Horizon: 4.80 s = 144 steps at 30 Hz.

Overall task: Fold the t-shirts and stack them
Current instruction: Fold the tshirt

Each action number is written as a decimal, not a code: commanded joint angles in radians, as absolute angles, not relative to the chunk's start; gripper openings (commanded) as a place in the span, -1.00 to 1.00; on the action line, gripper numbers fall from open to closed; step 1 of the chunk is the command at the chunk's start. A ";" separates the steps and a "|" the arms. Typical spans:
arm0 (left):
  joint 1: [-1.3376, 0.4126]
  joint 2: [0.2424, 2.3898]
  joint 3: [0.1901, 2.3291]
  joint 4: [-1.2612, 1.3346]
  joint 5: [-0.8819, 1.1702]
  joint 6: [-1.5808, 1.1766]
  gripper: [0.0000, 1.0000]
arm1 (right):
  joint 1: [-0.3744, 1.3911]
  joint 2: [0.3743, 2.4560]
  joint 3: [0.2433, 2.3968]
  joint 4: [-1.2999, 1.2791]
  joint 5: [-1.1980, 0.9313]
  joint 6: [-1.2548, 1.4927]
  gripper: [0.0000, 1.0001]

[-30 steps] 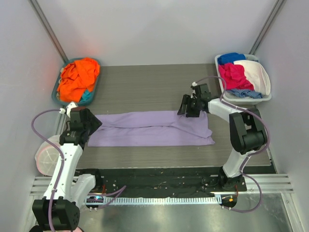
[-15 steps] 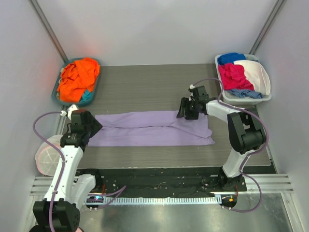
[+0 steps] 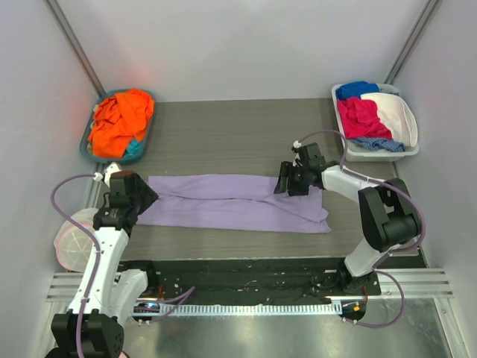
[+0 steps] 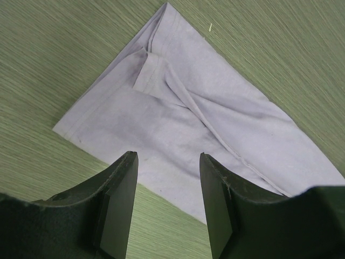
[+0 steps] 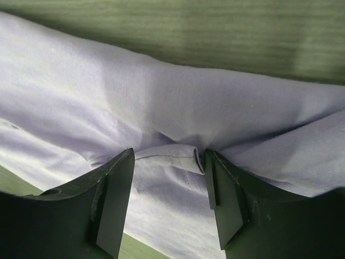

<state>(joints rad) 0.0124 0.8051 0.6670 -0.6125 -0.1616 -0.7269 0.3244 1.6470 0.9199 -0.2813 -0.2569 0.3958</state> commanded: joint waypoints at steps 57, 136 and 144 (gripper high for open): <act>0.009 0.775 0.629 -0.612 -0.130 -0.738 0.07 | 0.512 1.365 0.769 -0.333 -0.298 0.522 -0.88; -1.123 1.798 1.072 -0.483 -0.638 -0.845 0.99 | 0.149 1.506 1.060 -0.468 0.080 0.443 0.25; -1.161 1.804 0.982 -0.454 -0.617 -0.948 0.99 | 0.144 1.548 1.103 -0.465 0.071 0.431 0.25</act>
<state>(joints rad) -1.1404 1.7802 1.0363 -0.4187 -0.6025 -0.8837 0.1524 1.5249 1.0481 -0.4797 0.0834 0.4492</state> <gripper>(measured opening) 0.996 0.624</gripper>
